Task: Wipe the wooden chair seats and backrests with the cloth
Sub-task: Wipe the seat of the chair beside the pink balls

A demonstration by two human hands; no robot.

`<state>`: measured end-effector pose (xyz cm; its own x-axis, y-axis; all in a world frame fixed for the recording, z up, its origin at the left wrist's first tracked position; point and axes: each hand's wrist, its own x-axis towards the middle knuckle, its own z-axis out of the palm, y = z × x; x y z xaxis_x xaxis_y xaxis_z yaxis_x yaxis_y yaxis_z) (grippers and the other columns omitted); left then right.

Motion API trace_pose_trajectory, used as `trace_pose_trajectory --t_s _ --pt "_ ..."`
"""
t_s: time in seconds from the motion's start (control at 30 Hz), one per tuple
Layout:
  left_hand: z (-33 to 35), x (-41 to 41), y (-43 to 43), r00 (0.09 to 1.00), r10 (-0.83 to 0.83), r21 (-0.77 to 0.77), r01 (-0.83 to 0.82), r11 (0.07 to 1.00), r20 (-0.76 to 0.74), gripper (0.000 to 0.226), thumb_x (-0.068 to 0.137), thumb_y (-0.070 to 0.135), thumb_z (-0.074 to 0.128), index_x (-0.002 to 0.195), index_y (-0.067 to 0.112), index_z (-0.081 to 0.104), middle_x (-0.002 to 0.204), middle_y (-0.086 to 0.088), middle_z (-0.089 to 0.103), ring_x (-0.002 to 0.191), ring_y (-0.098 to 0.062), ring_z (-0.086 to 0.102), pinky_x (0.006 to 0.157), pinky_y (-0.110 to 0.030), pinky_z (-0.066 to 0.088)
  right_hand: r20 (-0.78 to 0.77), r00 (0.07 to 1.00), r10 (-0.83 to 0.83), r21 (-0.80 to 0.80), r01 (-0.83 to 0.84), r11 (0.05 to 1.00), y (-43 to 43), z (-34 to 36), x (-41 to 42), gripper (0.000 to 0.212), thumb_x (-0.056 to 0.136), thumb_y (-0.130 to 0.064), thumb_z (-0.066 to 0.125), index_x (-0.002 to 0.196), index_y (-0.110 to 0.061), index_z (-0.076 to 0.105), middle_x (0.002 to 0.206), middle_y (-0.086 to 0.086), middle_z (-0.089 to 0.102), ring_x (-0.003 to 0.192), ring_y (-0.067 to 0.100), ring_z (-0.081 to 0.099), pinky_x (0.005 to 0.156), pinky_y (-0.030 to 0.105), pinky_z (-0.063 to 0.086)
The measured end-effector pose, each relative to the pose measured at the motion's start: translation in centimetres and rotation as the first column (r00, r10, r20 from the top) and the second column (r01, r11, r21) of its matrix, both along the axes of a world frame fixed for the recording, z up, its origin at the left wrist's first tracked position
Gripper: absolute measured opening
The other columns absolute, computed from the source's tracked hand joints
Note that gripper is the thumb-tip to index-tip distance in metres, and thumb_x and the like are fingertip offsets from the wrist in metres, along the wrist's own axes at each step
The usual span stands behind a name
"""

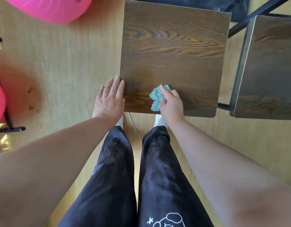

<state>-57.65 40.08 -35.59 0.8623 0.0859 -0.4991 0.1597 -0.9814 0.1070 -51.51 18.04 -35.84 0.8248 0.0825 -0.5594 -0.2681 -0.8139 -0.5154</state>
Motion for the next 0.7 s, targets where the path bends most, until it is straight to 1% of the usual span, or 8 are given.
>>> trace_pose_trajectory --t_s 0.13,0.23,0.3,0.43,0.5,0.6,0.7 --pt "-0.1 -1.5 2.4 0.999 0.044 0.018 -0.044 0.999 -0.020 0.062 0.105 0.030 0.029 0.158 0.014 0.002 0.167 -0.003 -0.006 0.153 -0.021 -0.007 0.124 -0.042 0.003 0.012 0.997 0.082 0.037 -0.082 0.996 4.0 0.2 -1.0 0.043 0.098 -0.009 0.051 0.139 -0.023 0.054 0.123 0.001 0.050 0.112 0.019 0.053 0.098 0.030 0.048" --pt "-0.1 -2.9 4.4 0.996 0.082 0.032 -0.081 0.996 -0.023 0.062 0.105 0.031 0.026 0.158 0.015 -0.003 0.166 -0.002 -0.010 0.153 -0.021 -0.010 0.124 -0.041 0.001 0.026 0.991 0.135 0.045 -0.136 0.990 6.8 0.1 -1.8 0.041 0.097 -0.009 0.052 0.136 -0.022 0.057 0.121 0.002 0.052 0.109 0.019 0.054 0.094 0.024 0.044" --pt "-0.1 -3.8 5.7 0.993 0.119 0.025 -0.118 0.993 -0.024 0.061 0.105 0.029 0.026 0.158 0.015 -0.002 0.166 -0.002 -0.010 0.153 -0.021 -0.009 0.124 -0.041 0.001 0.034 0.987 0.155 0.046 -0.157 0.987 8.6 -0.1 -2.3 0.041 0.096 -0.008 0.053 0.135 -0.020 0.059 0.120 0.004 0.053 0.108 0.020 0.055 0.092 0.023 0.042" --pt "0.0 -5.4 8.1 0.981 0.193 -0.011 -0.193 0.981 -0.018 0.061 0.105 0.027 0.029 0.158 0.014 0.002 0.167 -0.002 -0.007 0.153 -0.020 -0.007 0.124 -0.041 0.001 0.049 0.985 0.165 0.047 -0.167 0.985 12.0 -0.3 -3.2 0.041 0.092 -0.006 0.056 0.131 -0.018 0.061 0.116 0.007 0.056 0.103 0.024 0.057 0.090 0.027 0.043" --pt "-0.1 -6.1 9.2 0.973 0.229 -0.025 -0.229 0.973 -0.015 0.061 0.105 0.026 0.030 0.158 0.014 0.003 0.167 -0.002 -0.006 0.153 -0.020 -0.006 0.124 -0.041 0.001 0.063 0.979 0.195 0.030 -0.197 0.980 13.5 -0.3 -3.7 0.039 0.092 -0.006 0.056 0.129 -0.016 0.063 0.115 0.008 0.057 0.102 0.026 0.058 0.089 0.027 0.041" --pt "-0.3 -6.9 10.5 0.962 0.272 -0.038 -0.272 0.961 -0.007 0.061 0.105 0.026 0.031 0.158 0.014 0.004 0.167 -0.002 -0.004 0.153 -0.020 -0.005 0.124 -0.041 0.001 0.072 0.965 0.251 0.017 -0.252 0.967 15.7 -0.6 -4.2 0.037 0.092 -0.006 0.056 0.128 -0.013 0.064 0.117 0.010 0.058 0.106 0.026 0.057 0.088 0.023 0.038" --pt "-0.6 -7.7 11.7 0.957 0.291 -0.047 -0.291 0.956 -0.004 0.061 0.105 0.027 0.030 0.158 0.013 0.005 0.167 -0.003 -0.003 0.153 -0.021 -0.005 0.124 -0.042 0.002 -0.005 0.943 0.332 0.041 -0.331 0.943 18.4 -0.9 -4.6 0.038 0.093 -0.005 0.055 0.129 -0.014 0.063 0.126 0.008 0.057 0.115 0.025 0.055 0.094 0.023 0.037"
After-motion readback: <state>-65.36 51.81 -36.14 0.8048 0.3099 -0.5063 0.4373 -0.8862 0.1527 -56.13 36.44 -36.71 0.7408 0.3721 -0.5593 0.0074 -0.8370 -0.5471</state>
